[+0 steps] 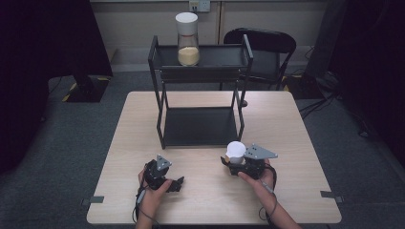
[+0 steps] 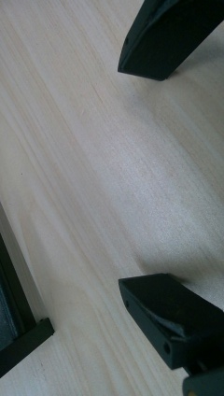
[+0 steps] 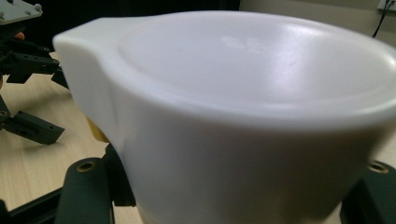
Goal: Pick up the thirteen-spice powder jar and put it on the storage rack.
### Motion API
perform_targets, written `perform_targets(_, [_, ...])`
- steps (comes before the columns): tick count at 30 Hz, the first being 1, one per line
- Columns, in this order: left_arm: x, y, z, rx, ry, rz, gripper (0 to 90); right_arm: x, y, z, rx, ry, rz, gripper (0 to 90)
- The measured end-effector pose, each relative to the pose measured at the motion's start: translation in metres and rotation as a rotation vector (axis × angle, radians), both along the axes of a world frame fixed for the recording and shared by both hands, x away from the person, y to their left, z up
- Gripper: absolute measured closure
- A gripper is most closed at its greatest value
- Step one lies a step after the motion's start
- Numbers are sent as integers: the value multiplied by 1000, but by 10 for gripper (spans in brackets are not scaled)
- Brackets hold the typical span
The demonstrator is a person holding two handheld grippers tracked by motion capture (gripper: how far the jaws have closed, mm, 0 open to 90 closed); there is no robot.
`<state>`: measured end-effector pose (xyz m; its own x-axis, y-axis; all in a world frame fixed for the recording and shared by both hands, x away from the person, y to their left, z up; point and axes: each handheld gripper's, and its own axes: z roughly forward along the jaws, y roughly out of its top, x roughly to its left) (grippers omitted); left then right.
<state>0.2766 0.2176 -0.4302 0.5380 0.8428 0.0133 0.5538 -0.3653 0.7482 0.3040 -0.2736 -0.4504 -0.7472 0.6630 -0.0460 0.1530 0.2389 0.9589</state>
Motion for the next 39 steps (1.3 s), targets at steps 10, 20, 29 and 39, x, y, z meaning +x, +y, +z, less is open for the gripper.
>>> perform_targets(10, [0, 0, 0, -1, 0, 1, 0, 13, 7, 21, 3, 26, 24, 306])
perform_targets(20, [0, 0, 0, -1, 0, 1, 0, 31, 18, 49, 0, 34, 35, 306])
perform_targets(29, [0, 0, 0, -1, 0, 1, 0, 45, 25, 76, 15, 36, 35, 307])
perform_targets(39, [0, 0, 0, -1, 0, 1, 0, 58, 32, 101, 20, 37, 42, 306])
